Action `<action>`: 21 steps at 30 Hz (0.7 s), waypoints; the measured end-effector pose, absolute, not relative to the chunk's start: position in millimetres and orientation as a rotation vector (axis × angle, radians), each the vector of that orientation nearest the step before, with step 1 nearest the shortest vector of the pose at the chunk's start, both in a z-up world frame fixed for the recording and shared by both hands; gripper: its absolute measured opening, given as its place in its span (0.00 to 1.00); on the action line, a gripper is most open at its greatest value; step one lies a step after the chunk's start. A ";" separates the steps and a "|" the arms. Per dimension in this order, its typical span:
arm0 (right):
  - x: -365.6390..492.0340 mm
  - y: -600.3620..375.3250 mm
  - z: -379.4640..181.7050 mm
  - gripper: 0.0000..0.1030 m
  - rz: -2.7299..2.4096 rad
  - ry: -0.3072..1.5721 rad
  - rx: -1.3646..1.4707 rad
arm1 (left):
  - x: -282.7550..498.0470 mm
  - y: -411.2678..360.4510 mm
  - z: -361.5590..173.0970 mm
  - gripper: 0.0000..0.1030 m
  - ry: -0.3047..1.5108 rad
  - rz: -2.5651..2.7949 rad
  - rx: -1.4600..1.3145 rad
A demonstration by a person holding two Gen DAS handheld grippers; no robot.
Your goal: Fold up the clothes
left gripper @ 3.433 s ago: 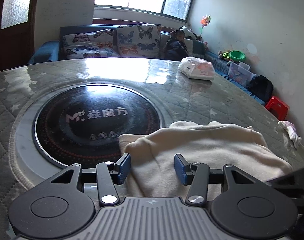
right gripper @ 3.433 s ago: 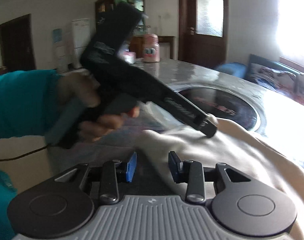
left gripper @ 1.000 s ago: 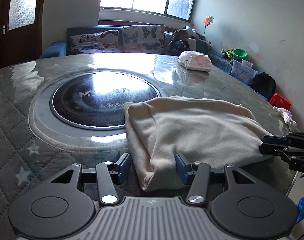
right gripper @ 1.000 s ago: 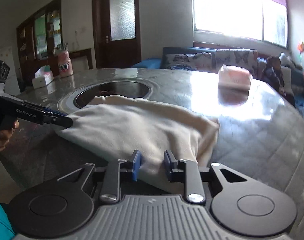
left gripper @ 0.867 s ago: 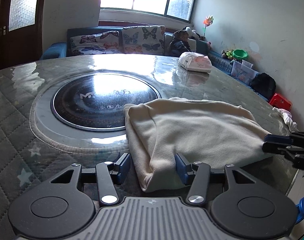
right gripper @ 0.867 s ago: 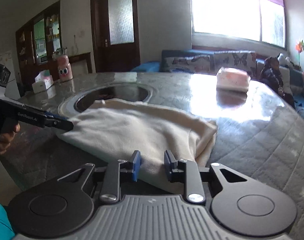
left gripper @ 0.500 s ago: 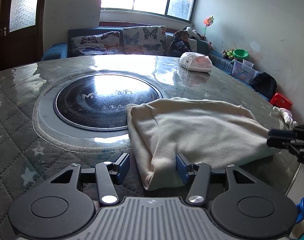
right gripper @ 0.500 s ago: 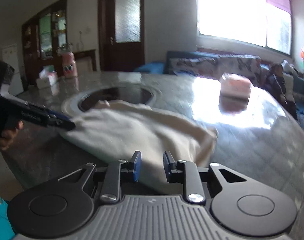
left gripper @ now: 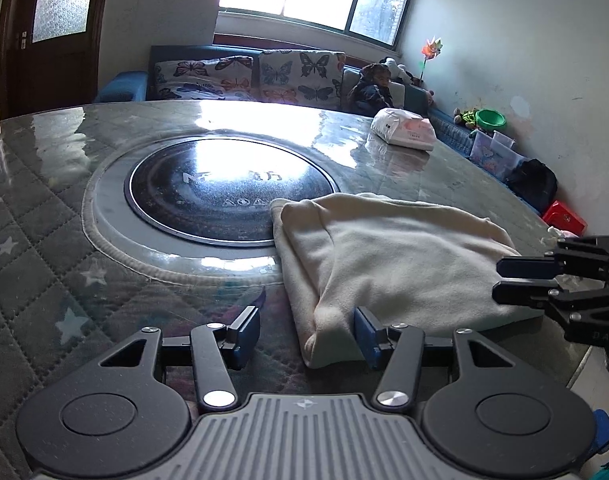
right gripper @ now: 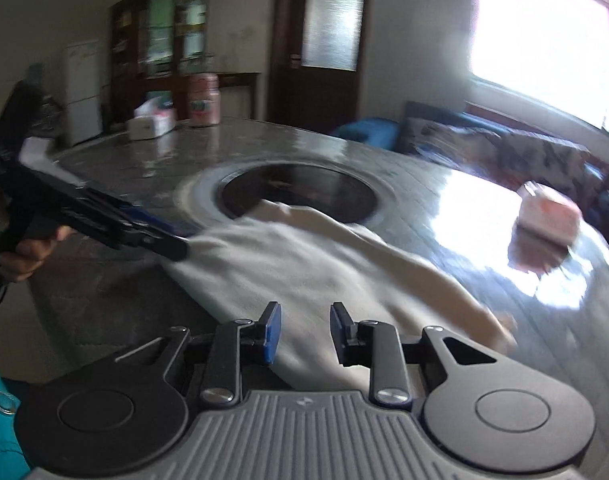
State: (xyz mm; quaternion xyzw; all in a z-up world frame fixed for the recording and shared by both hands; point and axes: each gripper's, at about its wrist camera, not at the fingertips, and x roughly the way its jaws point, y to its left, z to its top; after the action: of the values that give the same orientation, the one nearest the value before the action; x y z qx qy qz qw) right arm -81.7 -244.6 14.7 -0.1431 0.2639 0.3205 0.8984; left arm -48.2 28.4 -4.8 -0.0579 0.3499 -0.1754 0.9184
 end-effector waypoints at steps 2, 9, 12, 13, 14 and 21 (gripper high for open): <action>-81.1 -229.8 16.3 0.28 0.719 0.540 -0.340 | -49.0 32.4 -3.7 0.54 0.725 -0.354 -0.132; -81.7 -176.3 16.7 0.34 0.889 0.508 -0.474 | -56.3 53.4 6.4 0.54 0.702 -0.296 -0.144; -81.1 -156.1 13.0 0.34 0.924 0.494 -0.530 | -54.1 64.7 10.1 0.56 0.701 -0.261 -0.172; -80.4 -149.7 10.6 0.34 0.926 0.497 -0.547 | -53.3 68.1 11.5 0.57 0.701 -0.253 -0.186; -79.7 -143.3 8.2 0.34 0.928 0.499 -0.565 | -52.1 71.1 12.8 0.60 0.701 -0.247 -0.203; -79.7 -121.9 -6.0 0.24 0.881 0.510 -0.642 | -40.6 76.5 17.2 0.68 0.713 -0.256 -0.314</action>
State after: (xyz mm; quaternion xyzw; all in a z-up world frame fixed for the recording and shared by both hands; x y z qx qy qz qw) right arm -79.7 -121.9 -6.0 -0.3020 0.2398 0.4145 0.8243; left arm -40.6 76.5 17.2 -0.1527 0.3467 -0.1243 0.9171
